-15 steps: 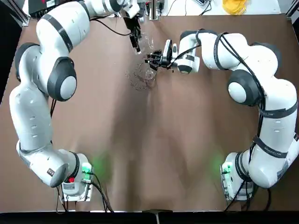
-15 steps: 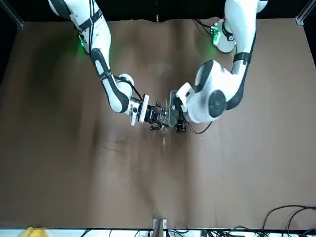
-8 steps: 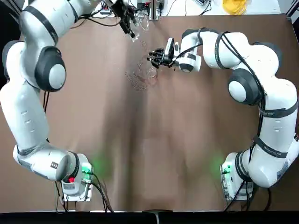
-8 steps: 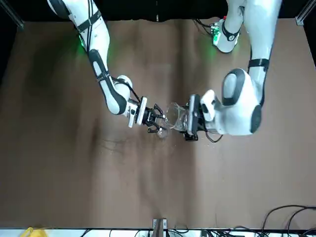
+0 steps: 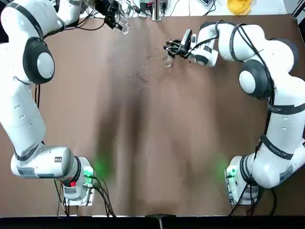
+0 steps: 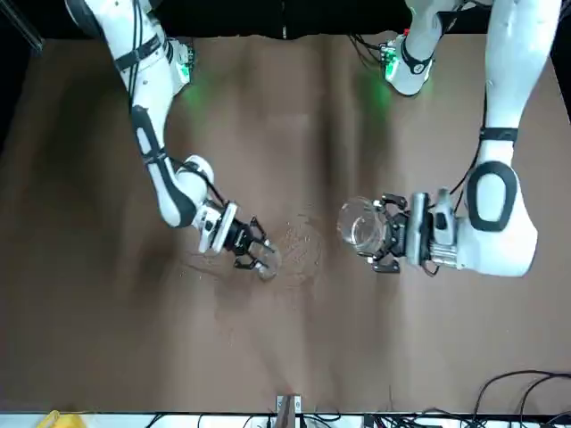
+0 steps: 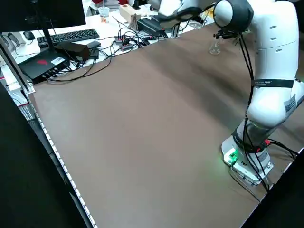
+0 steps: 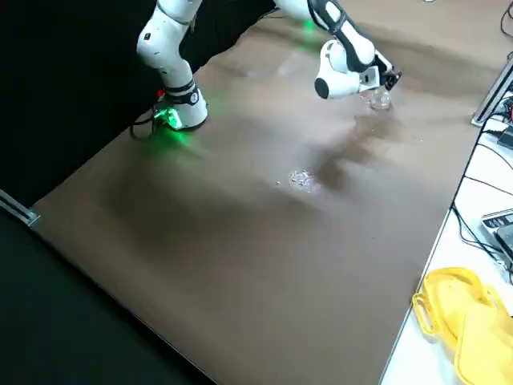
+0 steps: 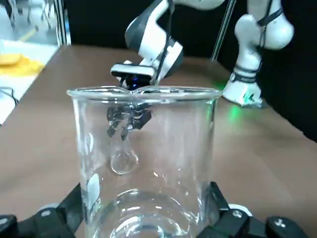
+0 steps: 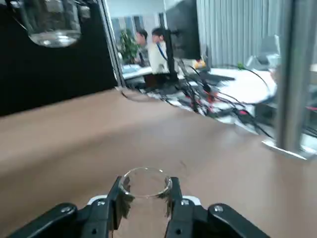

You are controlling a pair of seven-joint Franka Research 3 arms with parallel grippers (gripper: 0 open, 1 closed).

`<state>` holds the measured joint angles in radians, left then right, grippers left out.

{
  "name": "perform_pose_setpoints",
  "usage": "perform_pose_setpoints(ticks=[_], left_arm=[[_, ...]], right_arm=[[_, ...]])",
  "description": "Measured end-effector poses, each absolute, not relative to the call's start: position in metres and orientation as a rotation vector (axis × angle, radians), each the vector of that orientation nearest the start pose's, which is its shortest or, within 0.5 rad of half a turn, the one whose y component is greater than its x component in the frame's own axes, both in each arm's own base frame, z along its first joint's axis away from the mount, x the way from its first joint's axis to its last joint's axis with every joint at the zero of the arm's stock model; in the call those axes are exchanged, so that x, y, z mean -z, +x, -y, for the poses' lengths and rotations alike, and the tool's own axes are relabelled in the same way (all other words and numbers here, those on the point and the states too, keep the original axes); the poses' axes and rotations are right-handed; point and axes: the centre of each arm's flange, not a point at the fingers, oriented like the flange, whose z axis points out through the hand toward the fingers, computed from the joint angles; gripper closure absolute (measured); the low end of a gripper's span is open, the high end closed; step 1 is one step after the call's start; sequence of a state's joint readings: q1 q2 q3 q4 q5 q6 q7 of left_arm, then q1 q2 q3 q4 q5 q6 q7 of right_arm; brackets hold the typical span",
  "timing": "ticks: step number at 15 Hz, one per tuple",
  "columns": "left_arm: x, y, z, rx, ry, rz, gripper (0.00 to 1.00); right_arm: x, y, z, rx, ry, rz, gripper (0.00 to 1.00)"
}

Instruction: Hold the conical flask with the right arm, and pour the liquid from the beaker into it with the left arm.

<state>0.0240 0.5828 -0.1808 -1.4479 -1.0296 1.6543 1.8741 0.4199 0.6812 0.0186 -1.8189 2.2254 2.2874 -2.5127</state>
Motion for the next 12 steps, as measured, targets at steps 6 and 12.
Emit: perform_pose_setpoints(ticks=[6, 12], left_arm=[[-0.28, 0.666, 0.086, -0.919, 1.227, 1.477, 0.02], [-0.209, 0.655, 0.031, -1.033, 1.16, 1.458, 0.02]], right_arm=[[-0.164, 0.598, -0.195, 1.362, -1.785, 1.066, 0.61], [-0.175, 0.59, -0.072, 1.299, -1.771, 1.193, 0.61]])
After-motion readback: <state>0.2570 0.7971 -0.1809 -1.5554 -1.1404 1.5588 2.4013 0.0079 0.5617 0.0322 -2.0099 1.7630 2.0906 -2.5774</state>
